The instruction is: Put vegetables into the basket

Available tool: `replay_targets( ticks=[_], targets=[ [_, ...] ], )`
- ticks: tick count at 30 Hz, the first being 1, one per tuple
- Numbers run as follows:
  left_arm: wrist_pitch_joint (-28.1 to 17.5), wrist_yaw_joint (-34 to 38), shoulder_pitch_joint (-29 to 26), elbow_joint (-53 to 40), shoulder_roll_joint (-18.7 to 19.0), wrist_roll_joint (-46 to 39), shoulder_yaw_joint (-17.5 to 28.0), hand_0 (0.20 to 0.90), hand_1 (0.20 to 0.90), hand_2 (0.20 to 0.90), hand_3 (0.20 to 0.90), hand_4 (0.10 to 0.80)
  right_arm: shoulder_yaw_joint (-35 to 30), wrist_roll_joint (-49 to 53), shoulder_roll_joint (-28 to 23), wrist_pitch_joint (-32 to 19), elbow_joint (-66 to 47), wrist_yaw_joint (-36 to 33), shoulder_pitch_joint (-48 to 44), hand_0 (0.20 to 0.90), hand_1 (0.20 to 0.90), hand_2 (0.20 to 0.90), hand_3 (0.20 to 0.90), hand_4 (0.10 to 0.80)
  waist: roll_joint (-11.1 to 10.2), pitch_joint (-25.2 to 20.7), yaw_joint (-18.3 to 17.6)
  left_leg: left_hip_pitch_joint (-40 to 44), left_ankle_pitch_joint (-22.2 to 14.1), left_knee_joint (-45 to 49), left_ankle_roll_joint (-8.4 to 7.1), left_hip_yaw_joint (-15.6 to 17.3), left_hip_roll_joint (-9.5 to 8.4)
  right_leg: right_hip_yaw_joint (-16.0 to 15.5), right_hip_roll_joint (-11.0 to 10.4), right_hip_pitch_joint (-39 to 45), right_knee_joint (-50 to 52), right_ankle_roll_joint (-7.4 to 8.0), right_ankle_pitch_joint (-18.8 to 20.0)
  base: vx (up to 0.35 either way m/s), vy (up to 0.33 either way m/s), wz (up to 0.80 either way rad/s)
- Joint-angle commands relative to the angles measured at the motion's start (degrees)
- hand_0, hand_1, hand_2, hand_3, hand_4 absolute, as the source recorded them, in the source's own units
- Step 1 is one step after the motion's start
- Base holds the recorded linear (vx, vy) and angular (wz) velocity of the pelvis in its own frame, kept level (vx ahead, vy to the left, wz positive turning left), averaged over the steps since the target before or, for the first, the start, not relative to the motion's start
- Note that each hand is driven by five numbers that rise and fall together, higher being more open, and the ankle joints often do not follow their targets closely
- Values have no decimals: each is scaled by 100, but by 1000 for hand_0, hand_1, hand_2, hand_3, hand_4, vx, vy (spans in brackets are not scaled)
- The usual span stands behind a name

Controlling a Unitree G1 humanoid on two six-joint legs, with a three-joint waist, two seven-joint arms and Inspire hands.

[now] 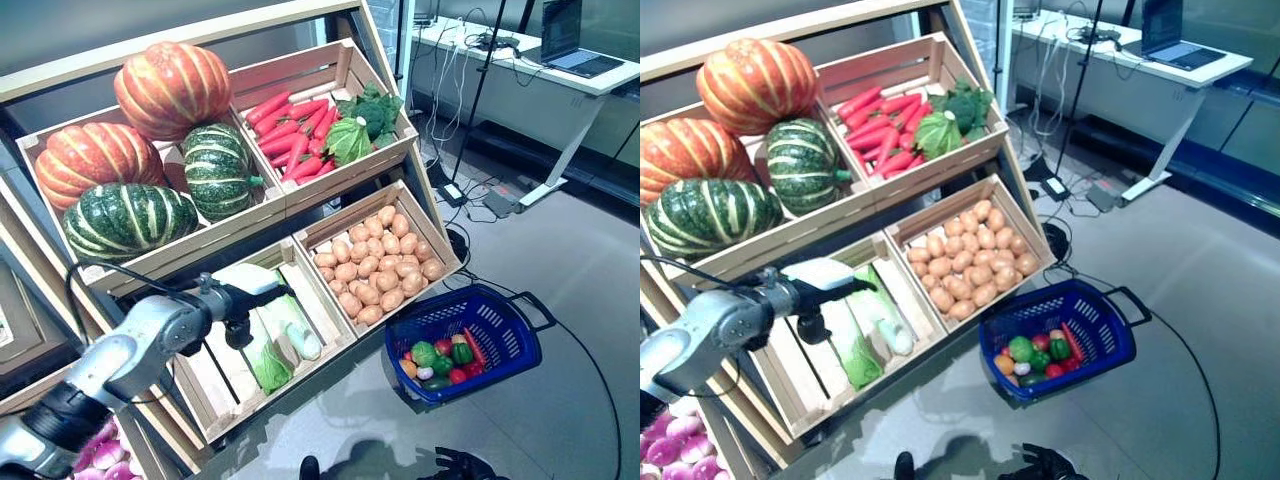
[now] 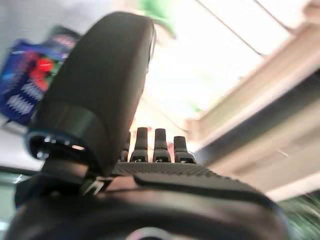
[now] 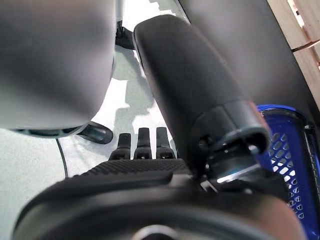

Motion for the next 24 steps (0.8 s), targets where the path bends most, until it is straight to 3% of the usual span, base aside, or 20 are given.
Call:
replay_targets(
  ticks=[1, 8, 13, 14, 15, 19, 21, 22, 24],
  targets=[
    [-379, 29, -651, -227, 567, 625, 584, 900, 900, 900, 900, 800, -266, 352, -154, -320, -236, 35, -178, 900, 900, 900, 900, 800, -221, 123, 71, 158, -364, 14, 1, 168, -17, -151, -558, -291, 11, 139, 463, 28, 20, 12],
    [-357, 348, -737, -126, 830, 1097, 594, 900, 900, 900, 900, 800, -289, 375, -241, -442, -89, 118, -219, 900, 900, 900, 900, 800, -200, 256, 73, -8, -309, 14, -30, 179, -56, -201, -525, -409, 11, 133, 463, -3, 2, 2],
    [-357, 1439, -1100, 433, 940, 1298, 445, 900, 900, 900, 900, 800, -242, 595, -449, -616, -153, 213, -608, 900, 900, 900, 900, 800, -228, 751, 85, -315, -204, 41, -55, 145, -68, -228, -458, -663, 37, 41, 500, -159, -28, 1],
    [-366, 1760, -1180, 558, 958, 1339, 394, 900, 900, 900, 900, 800, -230, 650, -492, -644, -199, 209, -710, 900, 900, 900, 900, 800, -230, 896, 89, -412, -172, 94, -59, 115, -70, -220, -452, -752, 126, 15, 488, -236, -16, -2],
    [-493, 2635, -1295, 907, 1017, 1408, 301, 900, 900, 900, 900, 800, -183, 756, -592, -695, -292, 187, -870, 900, 900, 900, 900, 800, -242, 1176, 77, -661, -160, 345, -73, 86, -62, -168, -444, -971, 421, -54, 386, -262, -21, -2],
    [-715, 4179, -1683, 1780, 1050, 1472, -108, 900, 900, 900, 900, 800, -134, 847, -694, -824, -295, 204, -1098, 900, 900, 900, 900, 800, -303, 1558, 8, -1115, -214, 872, -128, 86, 5, -73, -397, -1329, 819, -152, 229, -156, -25, -2],
    [-724, 4819, -1777, 2205, 1021, 1622, -263, 900, 900, 900, 900, 800, -85, 895, -711, -935, -268, 226, -1203, 900, 900, 900, 900, 800, -351, 1696, -24, -1327, -218, 1066, -145, 70, 31, -13, -361, -1498, 951, -202, 192, -120, -25, -5],
    [-749, 5602, -1909, 2726, 949, 1745, -452, 900, 900, 900, 900, 800, -15, 1041, -744, -1012, -290, 248, -1331, 900, 900, 900, 900, 800, -405, 1824, -60, -1573, -246, 1328, -139, 105, 68, 22, -292, -1712, 1200, -289, 75, -102, -14, -7],
    [-709, 6386, -2150, 3270, 789, 1942, -672, 900, 900, 900, 900, 800, 36, 1138, -761, -1089, -340, 254, -1478, 900, 900, 900, 900, 800, -454, 1987, -107, -1926, -323, 1741, -115, 135, 99, 82, -259, -2052, 1621, -374, -67, -139, -10, -8]
  ],
)
